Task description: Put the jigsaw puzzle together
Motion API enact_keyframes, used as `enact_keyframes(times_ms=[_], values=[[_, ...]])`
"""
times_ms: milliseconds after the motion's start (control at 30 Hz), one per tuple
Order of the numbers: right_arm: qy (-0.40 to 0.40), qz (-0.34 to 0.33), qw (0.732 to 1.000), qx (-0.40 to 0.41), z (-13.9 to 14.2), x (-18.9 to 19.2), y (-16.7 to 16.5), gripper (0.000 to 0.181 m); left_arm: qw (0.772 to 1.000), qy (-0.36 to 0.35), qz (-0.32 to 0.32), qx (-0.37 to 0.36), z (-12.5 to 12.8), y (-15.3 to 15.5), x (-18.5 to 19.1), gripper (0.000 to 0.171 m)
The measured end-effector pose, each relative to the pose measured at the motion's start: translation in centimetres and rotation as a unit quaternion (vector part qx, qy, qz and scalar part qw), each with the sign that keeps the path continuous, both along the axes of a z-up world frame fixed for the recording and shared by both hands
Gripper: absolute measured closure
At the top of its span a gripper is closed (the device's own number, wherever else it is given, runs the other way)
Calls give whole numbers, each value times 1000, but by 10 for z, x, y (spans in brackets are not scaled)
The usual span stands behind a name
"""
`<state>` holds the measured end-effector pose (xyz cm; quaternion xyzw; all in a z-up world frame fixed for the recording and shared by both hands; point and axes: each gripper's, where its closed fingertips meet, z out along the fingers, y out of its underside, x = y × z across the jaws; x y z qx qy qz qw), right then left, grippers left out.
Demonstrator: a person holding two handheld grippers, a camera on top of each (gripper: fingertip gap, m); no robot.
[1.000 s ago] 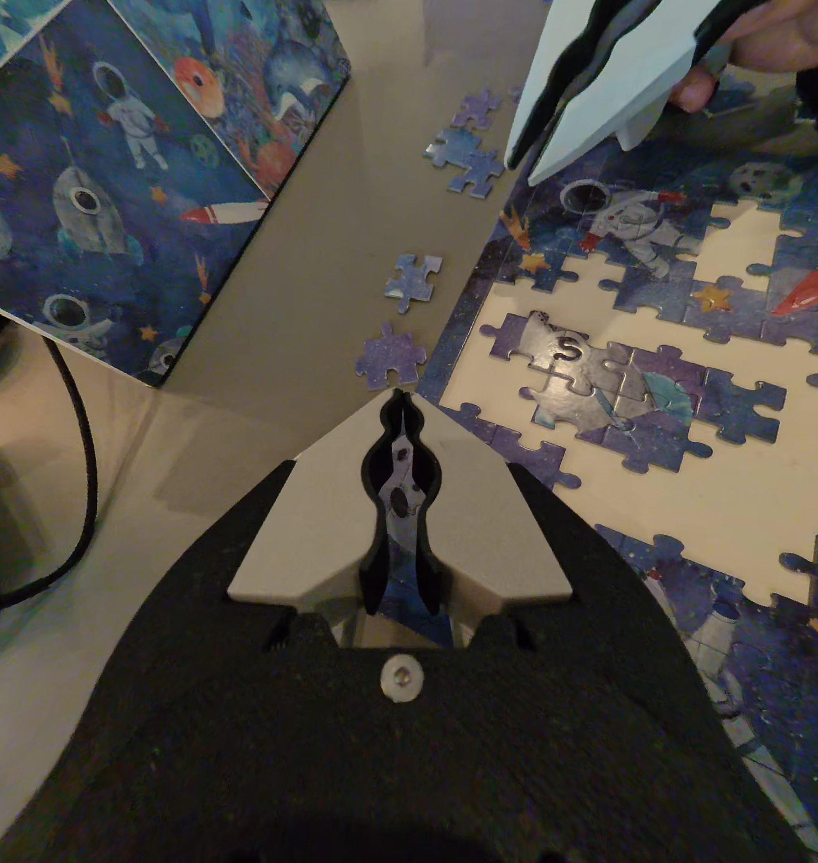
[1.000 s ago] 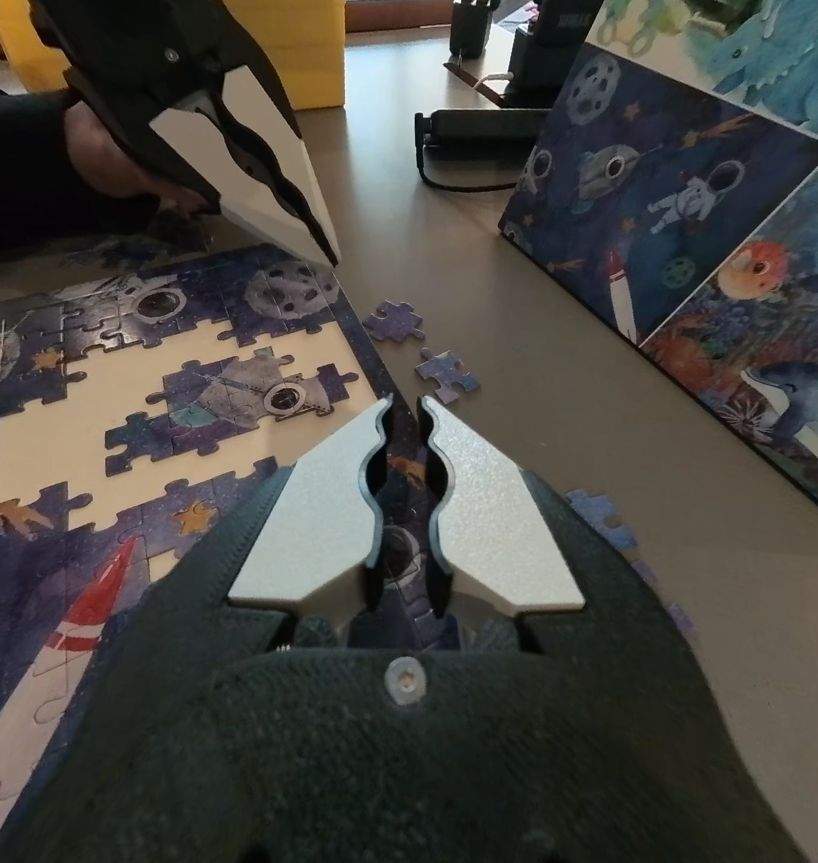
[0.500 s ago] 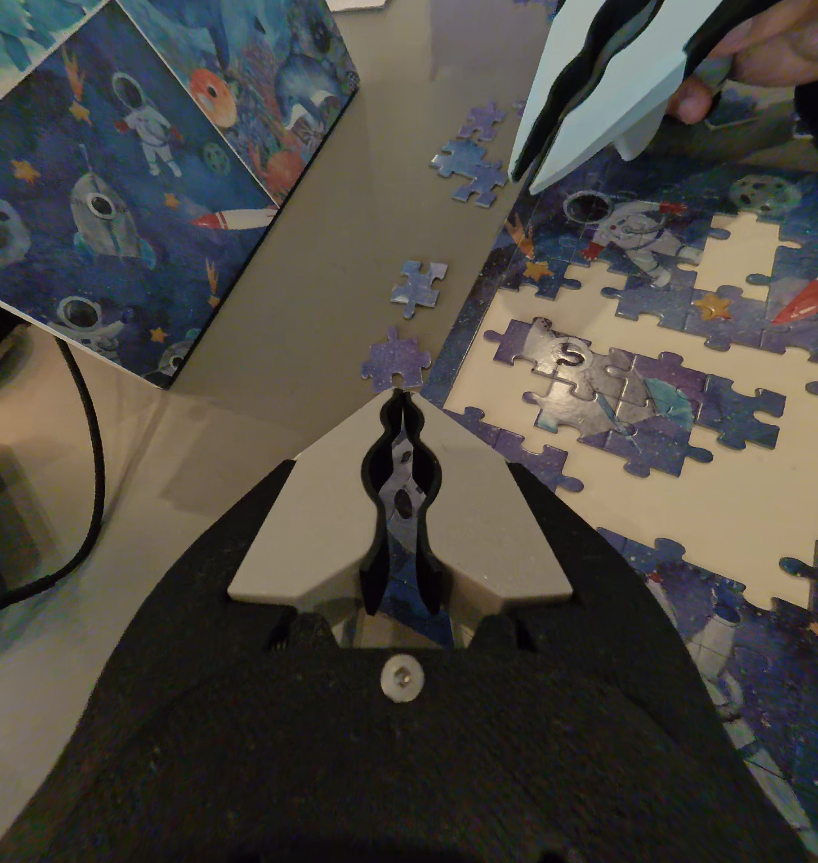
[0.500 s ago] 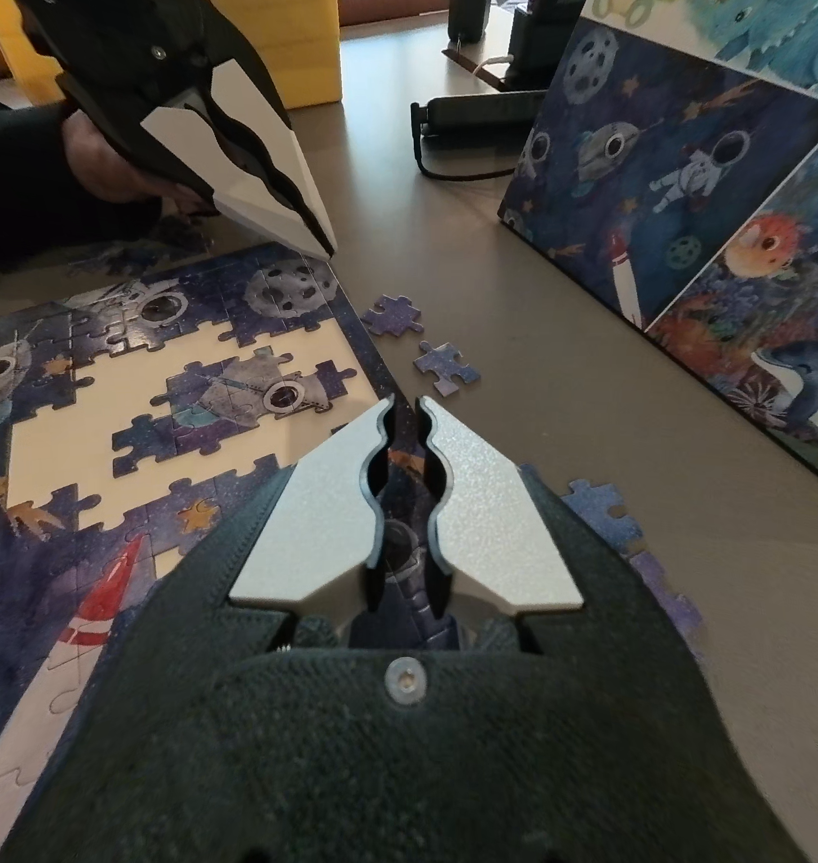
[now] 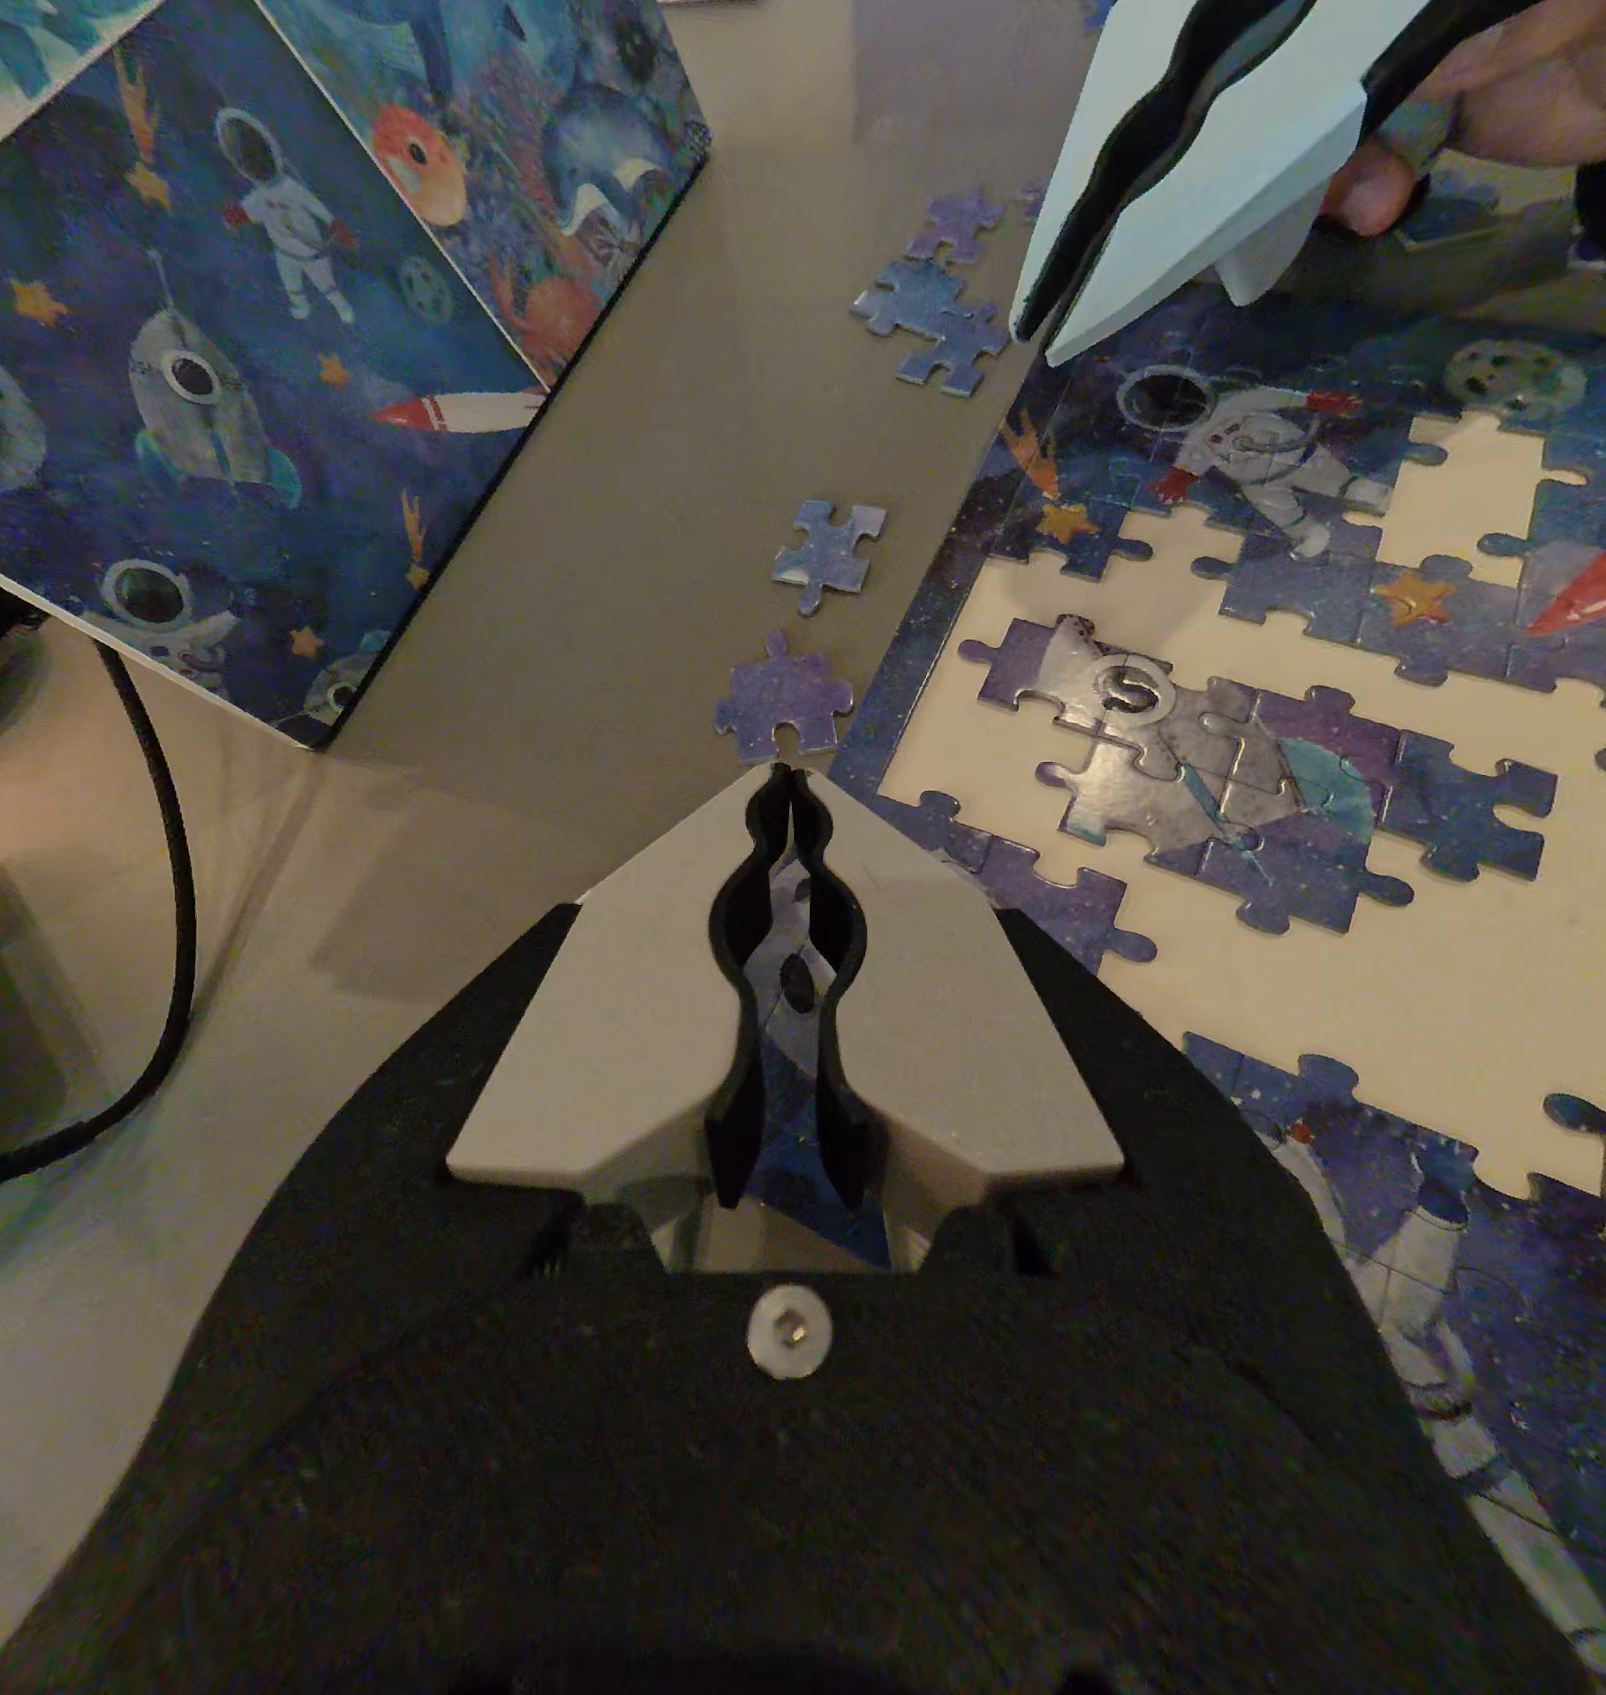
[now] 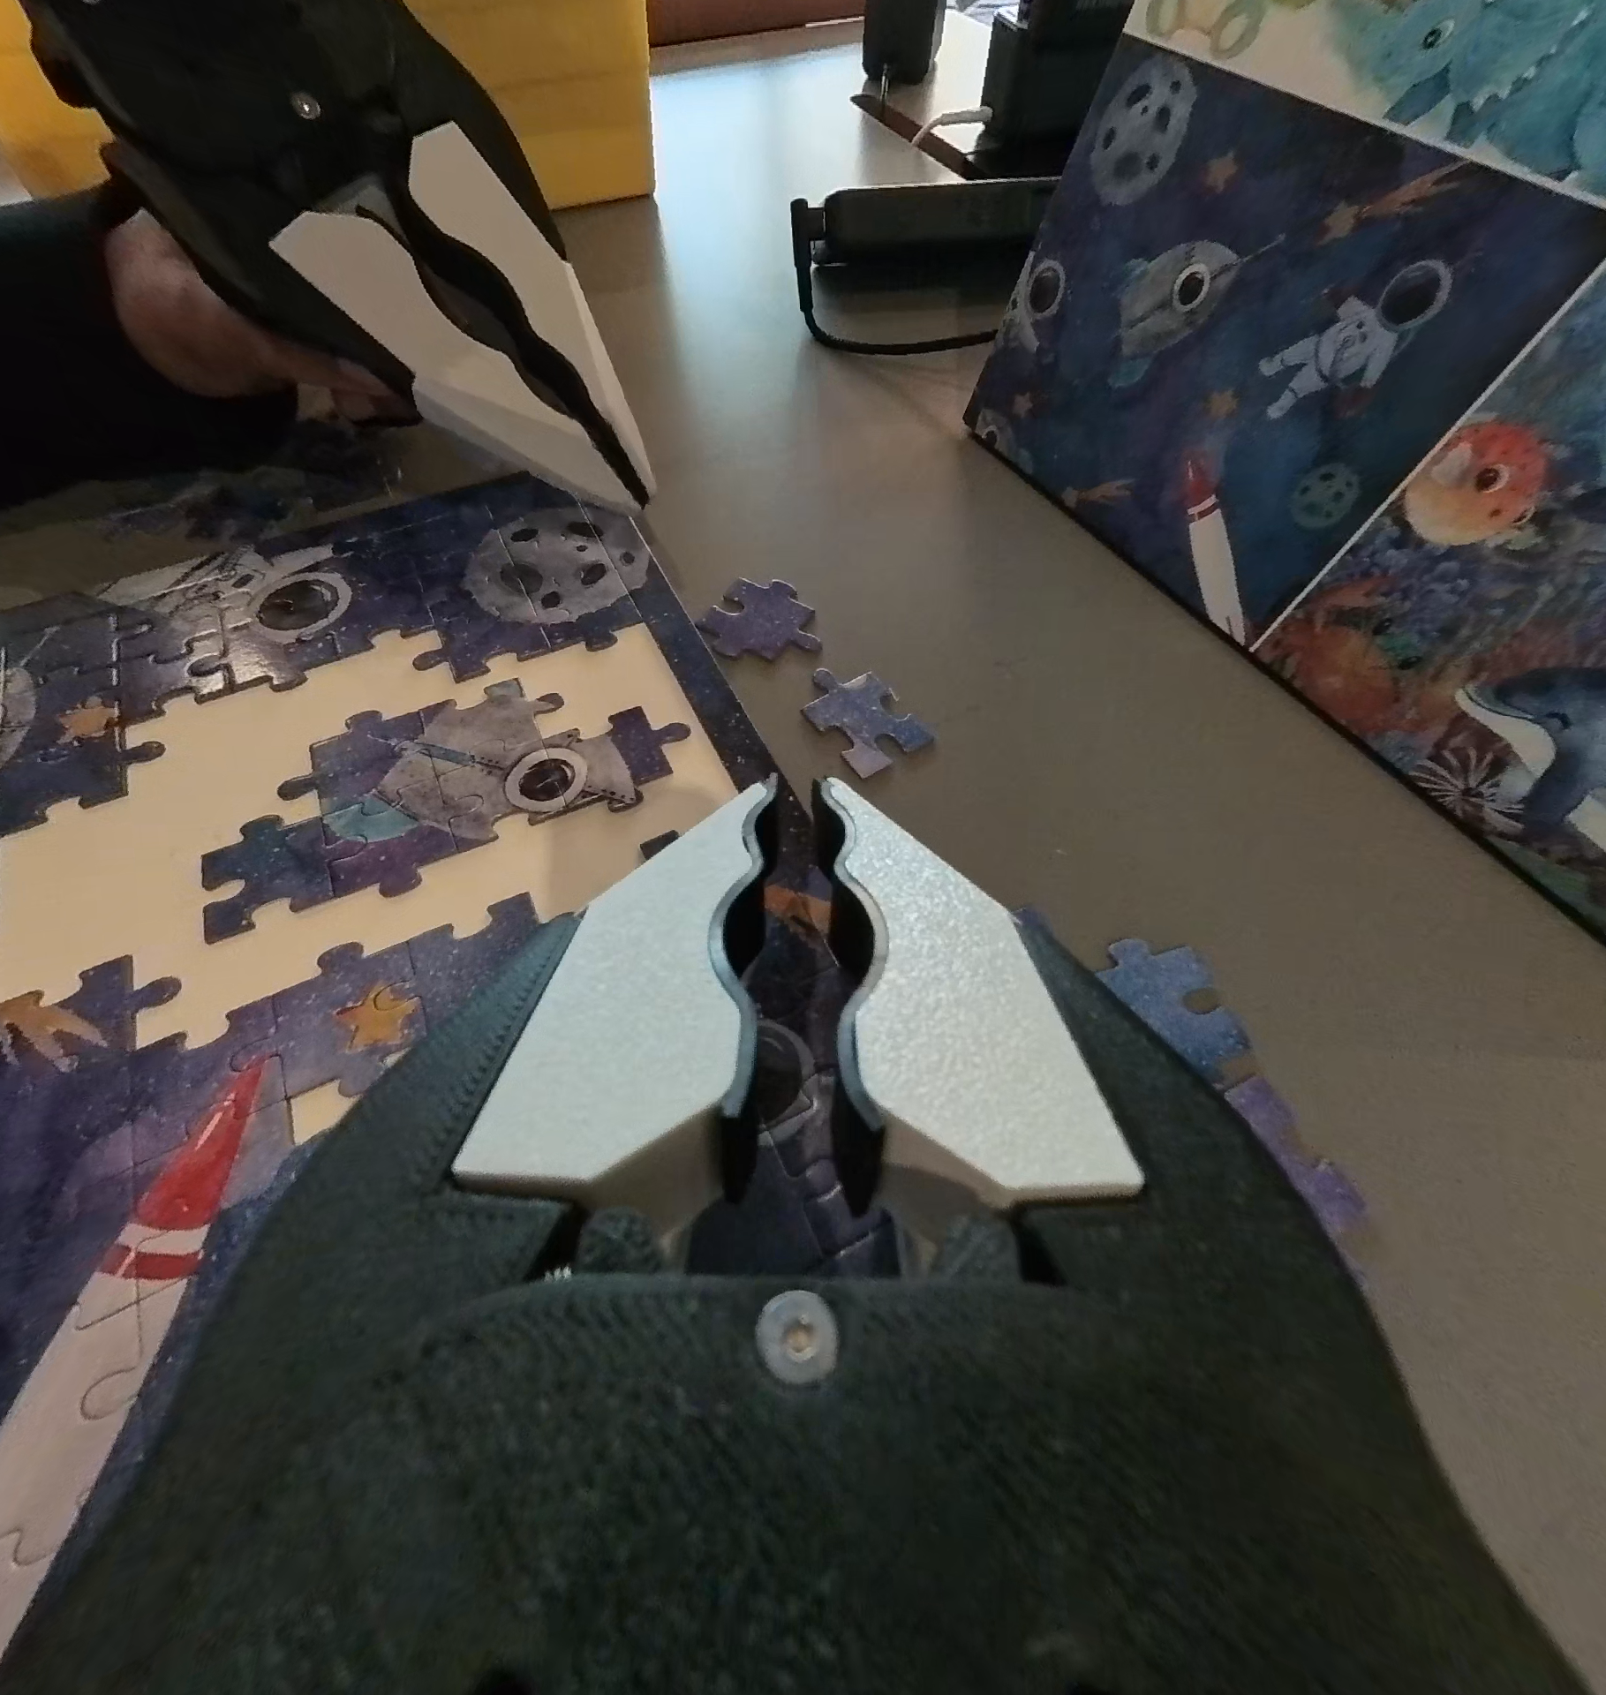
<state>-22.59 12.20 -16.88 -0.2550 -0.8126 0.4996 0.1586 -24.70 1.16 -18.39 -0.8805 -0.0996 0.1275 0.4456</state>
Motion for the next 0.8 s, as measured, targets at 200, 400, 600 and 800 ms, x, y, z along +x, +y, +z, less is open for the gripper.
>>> enact_keyframes(times_ms=[200,400,600,800], values=[[0,-3,1000,1,0,-1,0,176,1000,15,1,-23,-3,-4,-2,171],[-1,-4,1000,-2,0,-1,1,177,986,-42,-151,-58,-4,-6,52,171],[0,-4,1000,1,0,-1,1,177,961,-85,-231,-126,-24,-2,95,171],[-2,-4,1000,-2,0,-1,1,177,955,-112,-236,-138,-29,-2,102,171]])
